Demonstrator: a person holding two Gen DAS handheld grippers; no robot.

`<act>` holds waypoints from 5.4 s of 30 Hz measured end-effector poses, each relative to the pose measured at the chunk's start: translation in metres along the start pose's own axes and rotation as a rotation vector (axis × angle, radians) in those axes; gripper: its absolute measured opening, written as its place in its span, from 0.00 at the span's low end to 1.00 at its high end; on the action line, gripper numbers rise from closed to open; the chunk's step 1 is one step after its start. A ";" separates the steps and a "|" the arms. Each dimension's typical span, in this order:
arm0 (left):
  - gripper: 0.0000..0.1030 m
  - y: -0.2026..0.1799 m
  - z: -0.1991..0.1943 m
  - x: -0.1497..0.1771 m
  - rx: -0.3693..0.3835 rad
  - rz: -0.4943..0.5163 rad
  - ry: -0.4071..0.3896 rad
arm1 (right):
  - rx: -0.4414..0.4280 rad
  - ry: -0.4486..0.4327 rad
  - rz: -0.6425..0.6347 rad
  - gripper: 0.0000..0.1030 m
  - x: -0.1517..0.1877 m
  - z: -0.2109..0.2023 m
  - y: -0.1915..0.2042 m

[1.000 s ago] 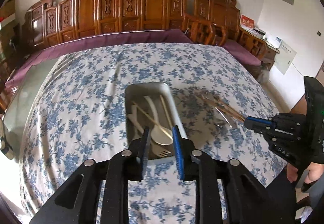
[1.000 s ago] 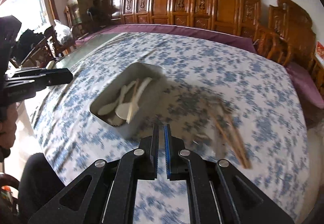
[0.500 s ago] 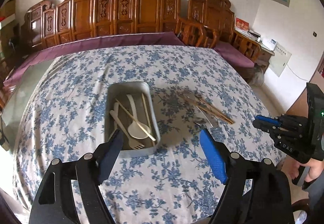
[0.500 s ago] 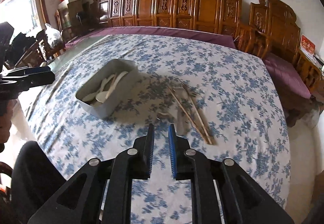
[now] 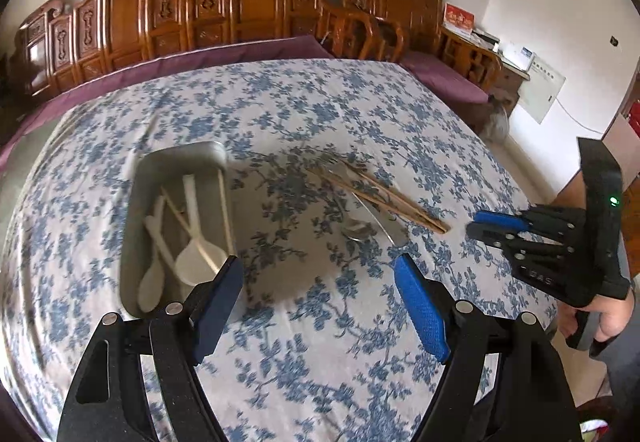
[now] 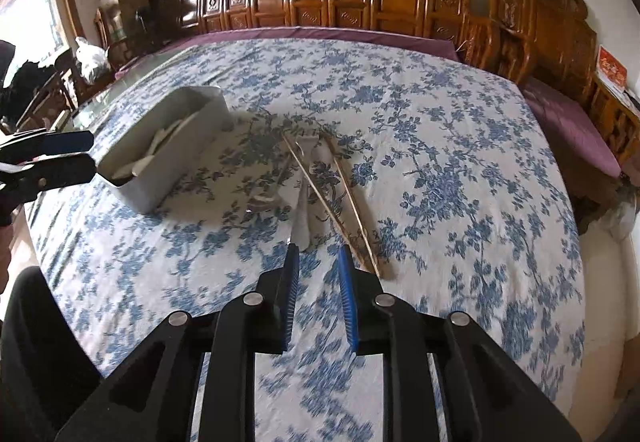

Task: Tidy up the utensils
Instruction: 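Move both tools back to the pile and grasp a chopstick with the right tool, then grasp a steel spoon with the left tool while the right tool holds the chopstick, then lower the steel spoon into the tray with the left tool while the right tool drops the chopstick there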

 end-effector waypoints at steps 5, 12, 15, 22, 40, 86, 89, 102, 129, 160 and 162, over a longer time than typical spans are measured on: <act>0.73 -0.006 0.020 -0.008 0.010 0.011 0.006 | -0.015 0.038 -0.032 0.21 -0.014 0.039 -0.008; 0.73 -0.011 0.050 -0.020 0.017 0.016 0.021 | 0.004 0.092 -0.007 0.21 -0.029 0.094 -0.032; 0.73 -0.011 0.063 -0.022 0.006 0.022 0.034 | -0.012 0.109 0.000 0.15 -0.035 0.110 -0.037; 0.73 -0.012 0.088 -0.024 -0.014 0.022 0.072 | 0.036 0.141 -0.085 0.06 -0.042 0.121 -0.033; 0.46 -0.023 0.171 -0.041 -0.049 -0.005 0.229 | 0.062 0.082 -0.024 0.06 -0.007 0.096 -0.073; 0.07 0.015 0.187 -0.050 -0.133 0.021 0.372 | 0.062 0.102 0.011 0.06 0.001 0.088 -0.068; 0.02 0.010 0.188 -0.050 -0.134 0.054 0.378 | 0.057 0.101 0.014 0.06 0.001 0.088 -0.068; 0.01 0.015 0.161 -0.040 -0.148 0.073 0.338 | 0.054 0.097 0.023 0.06 0.004 0.080 -0.061; 0.01 0.070 0.026 -0.065 -0.150 0.039 0.115 | -0.067 -0.039 -0.092 0.06 -0.066 0.027 0.070; 0.02 0.148 0.033 -0.017 -0.137 -0.097 0.169 | -0.133 0.002 -0.134 0.06 -0.085 0.051 0.153; 0.02 0.150 0.025 -0.016 -0.137 -0.096 0.156 | -0.134 0.001 -0.135 0.06 -0.087 0.051 0.158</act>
Point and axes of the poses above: each gripper's, at about its wrist camera, not at the fingertips, and z roughly the way its jaws point, y to its left, x to its underside, the point moved 2 cm from there along z, roughly the way its jaws point
